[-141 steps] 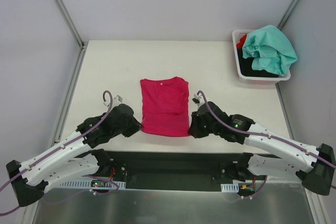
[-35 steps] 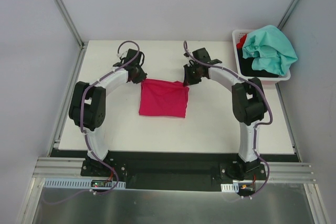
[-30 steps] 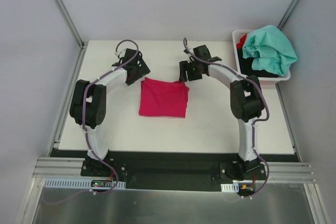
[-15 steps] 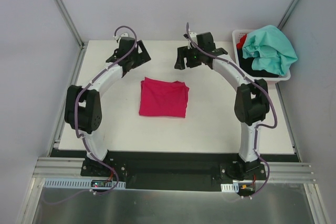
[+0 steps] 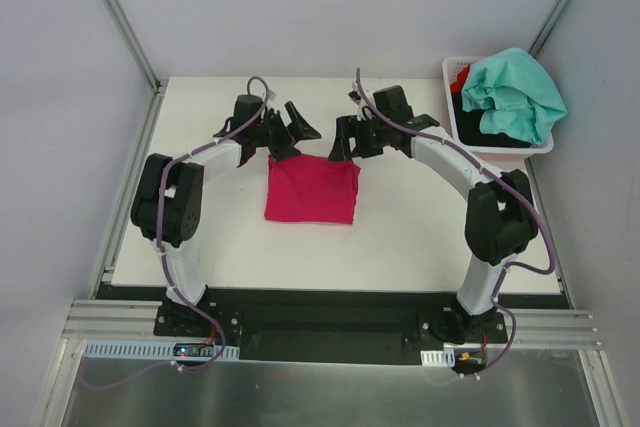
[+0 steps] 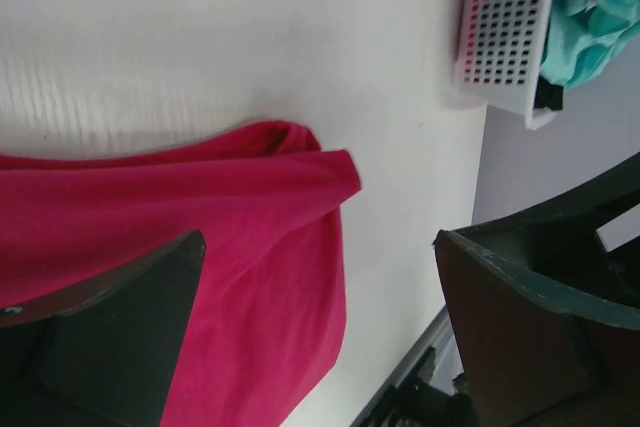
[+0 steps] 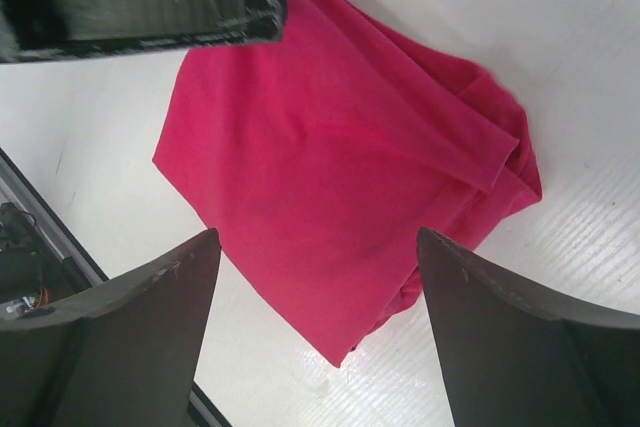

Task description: Fold and stack the t-shirts

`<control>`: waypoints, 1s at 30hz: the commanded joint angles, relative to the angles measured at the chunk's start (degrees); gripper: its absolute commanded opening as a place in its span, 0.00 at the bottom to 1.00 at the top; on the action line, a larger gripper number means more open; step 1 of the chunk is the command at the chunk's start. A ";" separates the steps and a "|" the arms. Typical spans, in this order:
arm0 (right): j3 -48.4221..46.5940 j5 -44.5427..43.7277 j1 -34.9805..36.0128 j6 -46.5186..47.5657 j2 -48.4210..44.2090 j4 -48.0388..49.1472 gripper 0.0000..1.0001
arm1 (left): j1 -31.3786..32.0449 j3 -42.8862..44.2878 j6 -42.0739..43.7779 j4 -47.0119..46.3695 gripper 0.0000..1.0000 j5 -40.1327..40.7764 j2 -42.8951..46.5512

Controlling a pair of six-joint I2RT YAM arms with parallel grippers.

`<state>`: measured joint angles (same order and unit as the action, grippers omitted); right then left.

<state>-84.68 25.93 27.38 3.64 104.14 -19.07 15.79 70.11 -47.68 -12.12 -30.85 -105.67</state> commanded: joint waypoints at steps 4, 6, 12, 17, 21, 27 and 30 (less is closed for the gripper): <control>0.31 0.34 -0.66 -0.30 -4.03 -0.97 0.83 | -0.50 -2.95 -4.53 -7.48 0.99 -5.72 -3.93; -0.13 0.35 -0.74 0.05 -3.94 -2.02 0.83 | -1.02 -3.31 -3.92 -7.22 0.99 -4.66 -4.54; 0.31 2.54 -0.66 -0.47 -3.77 -0.45 0.83 | -2.52 -5.07 -0.84 -5.55 0.99 -0.97 -5.78; 0.40 14.91 -0.66 -6.61 1.57 10.41 0.82 | -2.70 -3.58 -0.40 -4.40 0.99 -1.32 -7.01; 0.57 26.33 -1.36 -14.52 7.55 21.24 0.82 | -2.78 -2.78 0.39 -3.18 0.99 -0.70 -7.01; -0.22 31.01 -3.55 -18.23 13.45 28.73 0.82 | -3.40 -1.03 1.71 -1.42 0.99 -0.61 -7.36; -0.22 31.54 -4.78 -18.58 14.51 29.53 0.82 | -3.84 -0.41 1.98 -0.71 0.99 -0.79 -7.71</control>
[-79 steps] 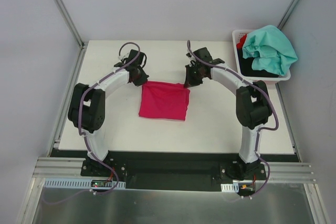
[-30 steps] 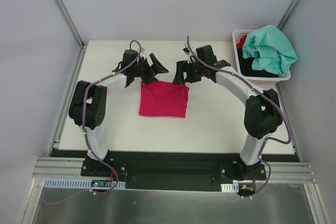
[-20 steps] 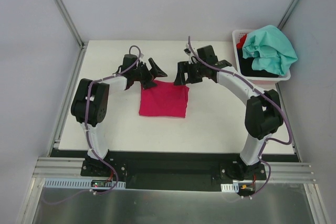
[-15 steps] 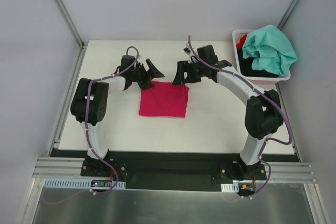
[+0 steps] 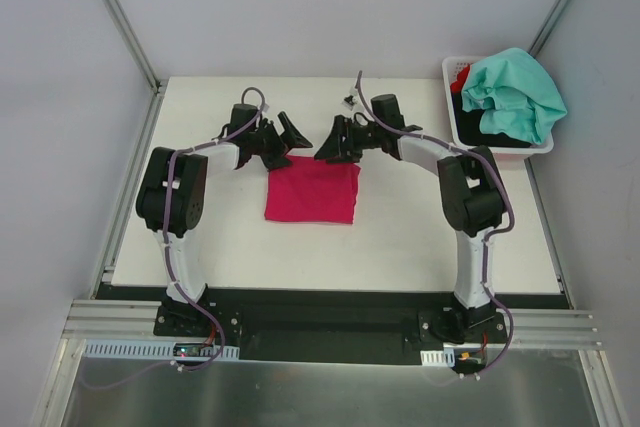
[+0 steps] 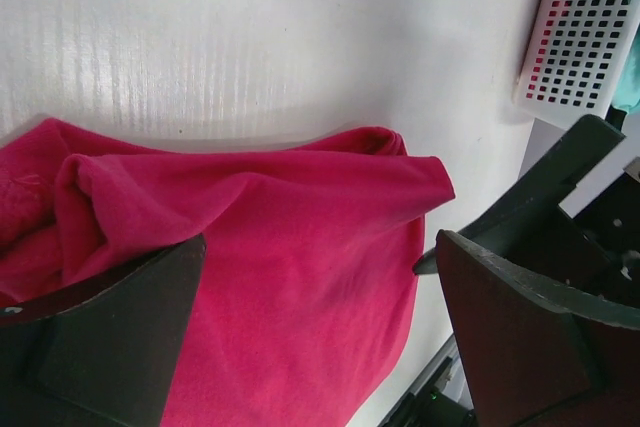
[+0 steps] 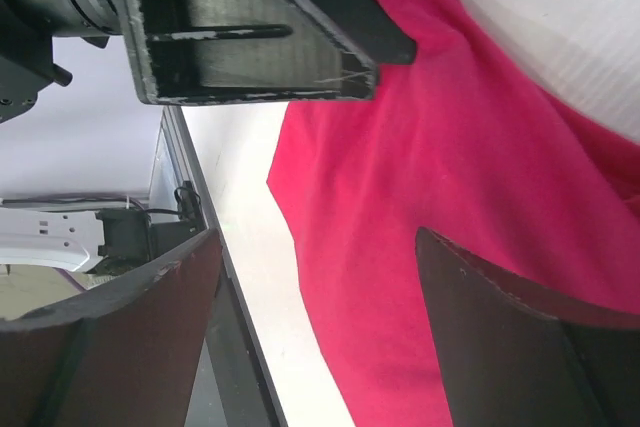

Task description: Fold and stack the t-shirts

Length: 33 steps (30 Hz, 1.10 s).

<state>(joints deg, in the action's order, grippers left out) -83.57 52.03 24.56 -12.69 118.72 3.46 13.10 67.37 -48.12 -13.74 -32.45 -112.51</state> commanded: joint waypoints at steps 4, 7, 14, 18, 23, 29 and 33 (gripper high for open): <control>-1.33 5.45 -3.55 0.20 1.77 6.99 0.82 | -1.50 2.59 2.77 1.43 0.99 0.63 -0.69; -3.08 6.85 -5.39 -0.23 4.93 7.08 0.82 | -1.59 2.41 2.94 1.52 0.99 0.72 -0.69; -1.87 8.70 -5.58 -3.74 5.05 11.56 0.82 | -2.03 2.67 2.94 1.70 0.99 0.54 -1.31; 0.85 8.26 -4.17 -3.92 0.92 11.65 0.82 | -2.03 2.67 2.77 1.61 0.99 0.54 -1.84; 4.38 8.17 -1.80 -3.31 -4.01 11.92 0.85 | -1.94 2.06 2.68 1.17 0.99 0.54 -2.01; 4.21 8.44 0.31 -2.43 -7.01 9.63 0.86 | -2.03 1.53 2.15 0.29 0.99 0.19 -1.93; 4.90 8.44 1.46 -2.43 -6.48 9.98 0.88 | -1.94 1.18 1.80 -0.06 0.99 0.36 -1.57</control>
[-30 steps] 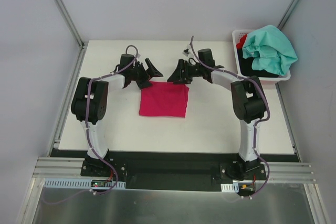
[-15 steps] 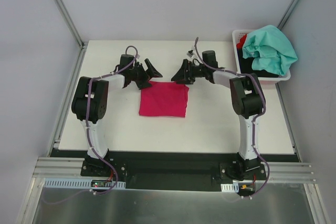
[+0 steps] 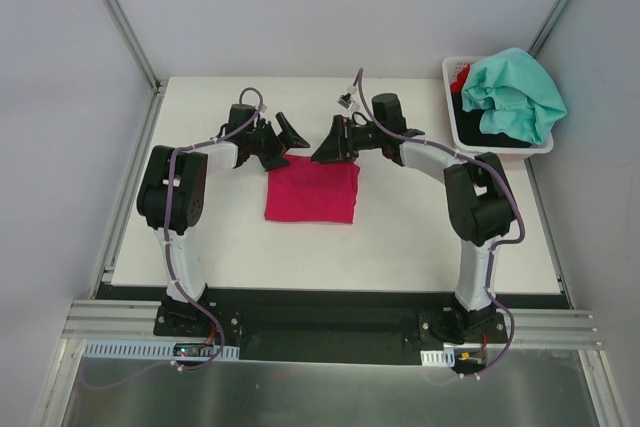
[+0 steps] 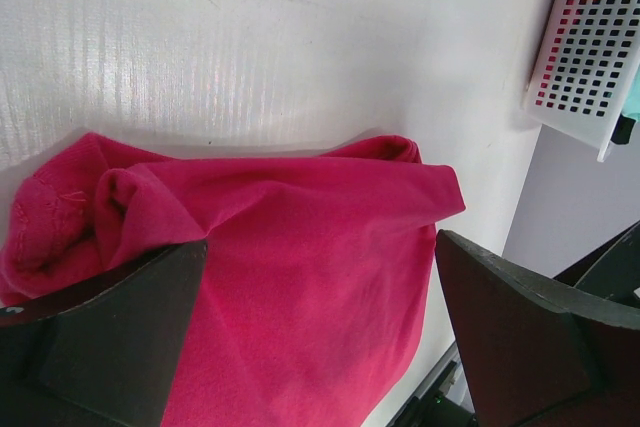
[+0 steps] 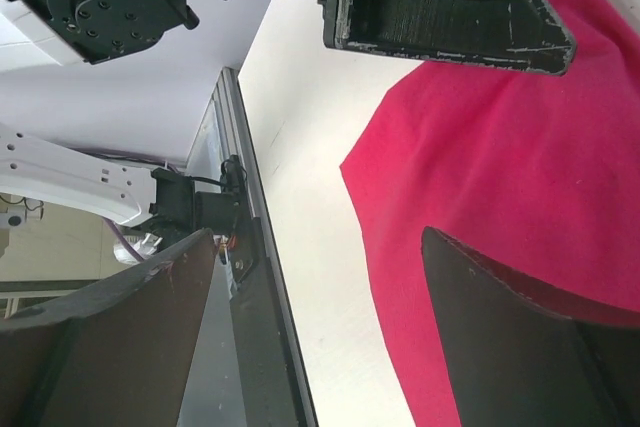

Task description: Fold and stack the t-shirts

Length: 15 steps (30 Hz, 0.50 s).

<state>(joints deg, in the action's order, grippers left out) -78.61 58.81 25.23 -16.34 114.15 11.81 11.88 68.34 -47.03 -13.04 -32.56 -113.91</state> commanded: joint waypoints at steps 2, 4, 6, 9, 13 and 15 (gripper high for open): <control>0.99 1.40 0.87 1.57 -1.04 2.25 0.88 | -0.81 0.22 0.71 -0.76 0.99 0.47 -0.09; 1.26 1.40 0.70 1.66 0.02 2.86 0.88 | -0.72 0.22 0.62 -0.76 0.99 0.48 0.00; 0.83 1.49 0.69 2.01 2.21 3.30 0.88 | -0.72 0.39 0.62 -0.76 0.99 0.39 -0.09; -1.27 1.93 0.34 1.92 6.33 3.48 0.88 | -0.81 0.48 0.44 -0.85 0.99 0.39 0.00; -4.17 2.36 -0.80 1.23 11.44 4.79 0.89 | -0.81 0.57 0.36 -0.85 0.99 0.48 0.18; -5.41 2.54 -1.85 0.96 12.93 5.32 0.88 | -0.81 0.57 0.27 -0.85 0.99 0.65 0.18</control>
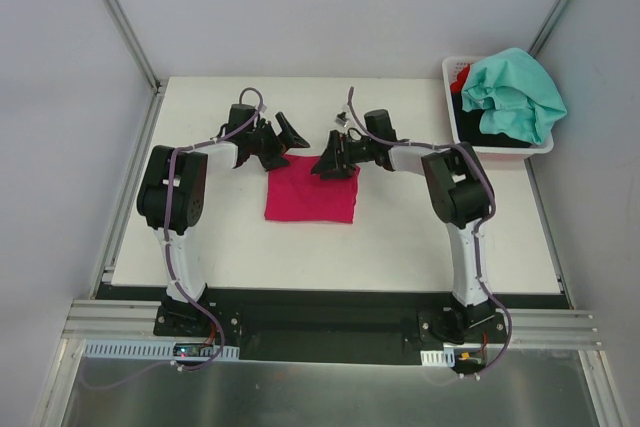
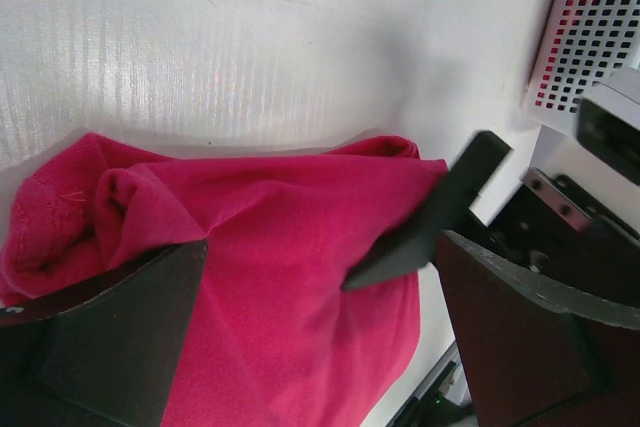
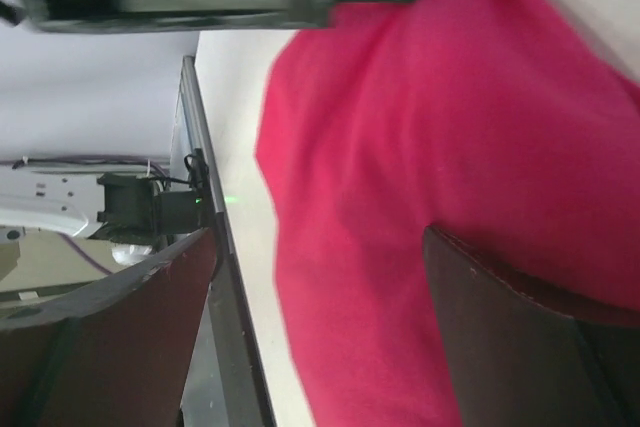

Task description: Fold and stack the t-shirts

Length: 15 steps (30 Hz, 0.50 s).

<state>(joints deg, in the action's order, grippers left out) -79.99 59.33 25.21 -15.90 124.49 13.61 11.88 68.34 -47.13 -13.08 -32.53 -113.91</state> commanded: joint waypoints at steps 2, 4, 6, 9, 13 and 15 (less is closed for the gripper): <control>-6.32 2.10 -3.06 0.17 4.62 3.62 0.89 | -0.81 0.66 0.38 -0.81 0.99 0.54 0.26; -9.03 2.37 -4.63 -0.62 6.81 3.62 0.89 | -0.81 0.66 0.29 -0.81 0.99 0.54 0.26; -10.54 3.42 -5.69 -1.24 8.05 3.71 0.89 | -0.81 0.40 0.38 -0.81 0.99 0.80 0.53; -12.30 4.21 -7.63 -1.50 9.19 3.62 0.89 | -0.81 -0.13 0.55 -0.72 0.99 1.07 0.70; -12.48 4.92 -9.74 -1.33 8.85 3.62 0.89 | -0.81 -0.48 0.55 -0.72 0.99 1.16 0.44; -12.21 4.83 -10.18 -1.15 8.32 3.62 0.89 | -0.81 -0.57 0.55 -0.72 0.99 1.16 0.35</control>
<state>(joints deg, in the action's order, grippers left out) -90.70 62.06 15.81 -17.78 133.60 14.74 11.88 68.31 -47.16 -13.45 -32.47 -113.91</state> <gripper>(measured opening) 0.890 0.991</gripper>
